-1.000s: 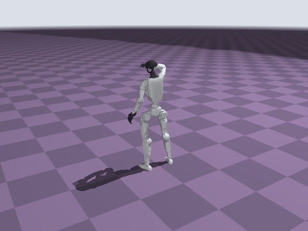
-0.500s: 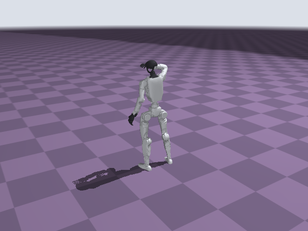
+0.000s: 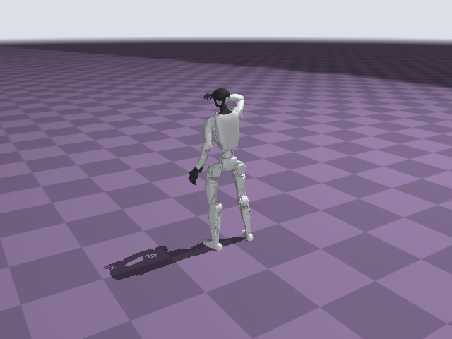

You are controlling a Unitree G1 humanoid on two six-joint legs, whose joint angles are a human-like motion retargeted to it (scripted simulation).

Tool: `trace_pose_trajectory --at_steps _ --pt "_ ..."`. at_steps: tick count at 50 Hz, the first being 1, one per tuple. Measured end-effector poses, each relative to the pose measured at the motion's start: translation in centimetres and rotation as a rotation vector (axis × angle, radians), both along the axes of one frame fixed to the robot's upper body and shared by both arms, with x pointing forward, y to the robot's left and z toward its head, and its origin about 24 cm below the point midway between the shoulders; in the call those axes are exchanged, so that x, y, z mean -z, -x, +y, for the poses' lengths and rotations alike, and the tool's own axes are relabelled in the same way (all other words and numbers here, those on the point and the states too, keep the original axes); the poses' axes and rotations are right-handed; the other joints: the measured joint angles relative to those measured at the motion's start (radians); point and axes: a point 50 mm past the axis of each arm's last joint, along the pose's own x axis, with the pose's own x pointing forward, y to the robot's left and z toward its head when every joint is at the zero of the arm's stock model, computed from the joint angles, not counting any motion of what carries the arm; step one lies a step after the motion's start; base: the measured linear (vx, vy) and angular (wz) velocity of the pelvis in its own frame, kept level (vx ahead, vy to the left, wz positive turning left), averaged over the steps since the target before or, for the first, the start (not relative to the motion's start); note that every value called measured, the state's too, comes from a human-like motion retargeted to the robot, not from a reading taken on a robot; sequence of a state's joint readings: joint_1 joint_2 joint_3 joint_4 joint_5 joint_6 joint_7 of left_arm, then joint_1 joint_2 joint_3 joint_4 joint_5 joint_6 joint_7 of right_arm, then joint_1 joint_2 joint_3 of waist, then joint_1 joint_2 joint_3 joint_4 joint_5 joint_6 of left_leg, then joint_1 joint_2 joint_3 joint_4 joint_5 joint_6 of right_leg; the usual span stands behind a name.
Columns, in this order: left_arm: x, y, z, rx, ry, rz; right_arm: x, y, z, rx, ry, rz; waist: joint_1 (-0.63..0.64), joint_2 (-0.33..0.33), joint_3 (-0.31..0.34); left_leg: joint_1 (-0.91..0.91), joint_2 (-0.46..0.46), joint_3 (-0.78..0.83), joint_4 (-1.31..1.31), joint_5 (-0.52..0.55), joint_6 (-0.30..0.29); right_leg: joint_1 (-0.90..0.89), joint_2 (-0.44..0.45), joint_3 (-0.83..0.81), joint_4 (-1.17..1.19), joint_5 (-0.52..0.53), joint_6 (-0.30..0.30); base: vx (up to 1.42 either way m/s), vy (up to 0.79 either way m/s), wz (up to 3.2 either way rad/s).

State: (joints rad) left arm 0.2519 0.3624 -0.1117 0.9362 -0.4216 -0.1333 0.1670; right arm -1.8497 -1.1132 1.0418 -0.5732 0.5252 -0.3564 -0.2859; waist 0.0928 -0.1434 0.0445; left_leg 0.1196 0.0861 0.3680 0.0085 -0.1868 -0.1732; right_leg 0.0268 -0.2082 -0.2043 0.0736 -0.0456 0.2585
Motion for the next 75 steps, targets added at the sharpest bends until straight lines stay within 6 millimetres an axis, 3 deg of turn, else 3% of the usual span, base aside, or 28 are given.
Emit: trace_pose_trajectory --at_steps 3,5,13,18,25,27,30,36,40,43,47,50,52,55,60,65,70,75 --pt "0.0 -0.7 -0.4 0.034 0.009 -0.011 0.0 0.0 0.8 -0.031 0.021 0.022 0.001 0.009 -0.001 -0.002 0.002 0.005 0.0 -0.001 0.003 -0.005 0.002 0.005 -0.001 0.002 0.002 0.0 0.0 0.0" --pt "-0.3 -1.6 -0.5 0.063 0.009 -0.049 0.1 -0.2 0.3 -0.019 0.018 0.04 0.007 0.012 -0.001 -0.004 0.002 0.002 0.0 0.0 0.004 -0.006 0.003 0.002 -0.001 0.003 0.003 0.0 0.0 0.0" --pt "-2.7 -5.0 -0.6 0.098 -0.001 -0.271 0.2 -2.0 -5.1 0.167 -0.079 0.106 0.058 0.013 0.007 -0.013 0.012 -0.008 0.003 0.003 -0.011 -0.004 0.013 -0.013 -0.005 0.004 0.003 0.0 0.0 0.0" --pt "-2.5 -4.0 0.1 0.033 -0.009 -0.251 0.0 -1.9 -5.1 0.16 -0.123 0.073 0.073 -0.011 0.008 -0.001 0.01 0.007 0.002 -0.001 -0.008 -0.002 0.012 0.003 -0.004 0.003 0.003 0.01 0.0 -0.08" --pt "-0.2 -0.5 -0.7 -0.065 0.064 -0.07 -0.1 -0.2 0.1 -0.043 -0.047 0.04 0.05 -0.008 -0.006 0.013 0.009 0.028 -0.005 -0.005 0.006 -0.006 0.015 0.025 -0.003 0.002 0.003 0.01 0.0 -0.12" --pt "0.2 0.0 -1.2 -0.083 0.081 -0.05 0.0 0.1 0.6 -0.074 -0.026 0.05 0.044 0.0 -0.009 0.013 0.01 0.025 -0.005 -0.005 0.007 -0.005 0.016 0.022 -0.003 0.001 0.003 0.0 0.0 0.0" --pt "0.3 0.1 -1.5 -0.104 0.076 -0.056 0.0 -0.1 -0.2 -0.062 -0.037 0.07 0.045 0.006 -0.01 0.01 0.011 0.014 -0.005 -0.005 0.006 -0.001 0.015 0.01 -0.003 -0.001 0.003 0.01 0.0 0.14" --pt "-0.1 -0.4 -1.3 -0.133 0.018 -0.107 -0.3 -1.7 -4.9 0.121 -0.151 0.095 0.07 0.012 -0.004 0.004 0.012 -0.011 0.0 -0.005 -0.007 0.012 0.012 -0.017 -0.002 -0.009 0.003 0.02 0.01 0.19" --pt "-0.2 0.3 -0.7 -0.144 -0.016 -0.082 -0.4 -2.4 -6.4 0.221 -0.191 0.061 0.077 0.004 -0.001 0.007 0.009 -0.011 0.003 -0.008 -0.012 0.018 0.008 -0.018 -0.001 -0.013 0.003 0.0 0.0 0.0" --pt "-0.1 1.3 0.0 -0.128 -0.029 -0.029 -0.6 -2.3 -5.7 0.22 -0.189 0.005 0.076 -0.011 -0.002 0.014 0.003 -0.004 0.003 -0.011 -0.006 0.019 0.002 -0.009 0.0 -0.015 0.003 0.0 0.0 0.0" --pt "0.3 2.6 0.0 -0.094 -0.011 0.039 -0.6 -1.3 -2.6 0.118 -0.133 -0.047 0.059 -0.013 -0.008 0.021 -0.002 0.008 0.002 -0.014 0.002 0.017 -0.003 0.004 0.001 -0.016 0.003 0.0 0.0 0.0" --pt "0.5 2.6 -0.6 -0.071 0.018 0.051 -0.4 -0.5 -0.3 0.031 -0.065 -0.047 0.045 0.004 -0.012 0.021 -0.001 0.01 0.0 -0.014 0.004 0.015 -0.001 0.006 0.001 -0.016 0.002 0.0 0.0 0.0" --pt "0.5 1.9 -0.9 -0.057 0.028 0.029 -0.2 -0.3 0.0 0.007 -0.043 -0.031 0.041 0.014 -0.013 0.018 0.0 0.004 -0.001 -0.013 0.004 0.016 -0.001 -0.001 0.001 -0.016 0.002 0.0 0.0 0.1" --pt "0.2 0.1 -1.1 -0.038 0.024 -0.036 0.0 -0.6 -1.3 0.028 -0.066 0.007 0.044 0.021 -0.01 0.012 -0.002 -0.015 -0.003 -0.01 0.004 0.022 -0.004 -0.02 0.0 -0.018 0.002 0.0 0.01 0.31" --pt "-1.4 -3.5 -1.2 -0.017 -0.001 -0.209 0.6 -1.9 -6.7 0.177 -0.205 0.101 0.054 0.03 0.001 -0.001 0.0 -0.047 -0.002 -0.004 -0.006 0.032 -0.004 -0.056 -0.002 -0.02 0.003 0.0 0.0 0.33" --pt "-2.8 -3.7 -1.3 -0.051 0.004 -0.328 1.8 -2.9 -9.6 0.295 -0.269 0.172 0.043 0.036 -0.003 -0.007 0.006 -0.041 0.001 -0.003 -0.017 0.026 0.003 -0.052 -0.005 -0.017 0.003 0.0 0.0 -0.05" --pt "-2.7 -2.4 -1.2 0.01 0.025 -0.271 2.1 -2.0 -8.5 0.29 -0.231 0.092 0.061 0.019 0.001 0.011 0.002 0.008 0.0 -0.011 -0.007 0.01 0.003 -0.001 -0.002 -0.013 0.003 0.01 0.0 -0.49" --pt "-1.0 -0.6 -2.2 0.167 0.101 -0.089 1.2 -1.1 -3.0 0.09 -0.125 0.012 0.024 0.046 -0.009 0.03 0.003 0.064 -0.002 -0.017 0.003 -0.011 0.012 0.057 0.001 -0.006 0.003 -0.01 -0.01 -0.57"
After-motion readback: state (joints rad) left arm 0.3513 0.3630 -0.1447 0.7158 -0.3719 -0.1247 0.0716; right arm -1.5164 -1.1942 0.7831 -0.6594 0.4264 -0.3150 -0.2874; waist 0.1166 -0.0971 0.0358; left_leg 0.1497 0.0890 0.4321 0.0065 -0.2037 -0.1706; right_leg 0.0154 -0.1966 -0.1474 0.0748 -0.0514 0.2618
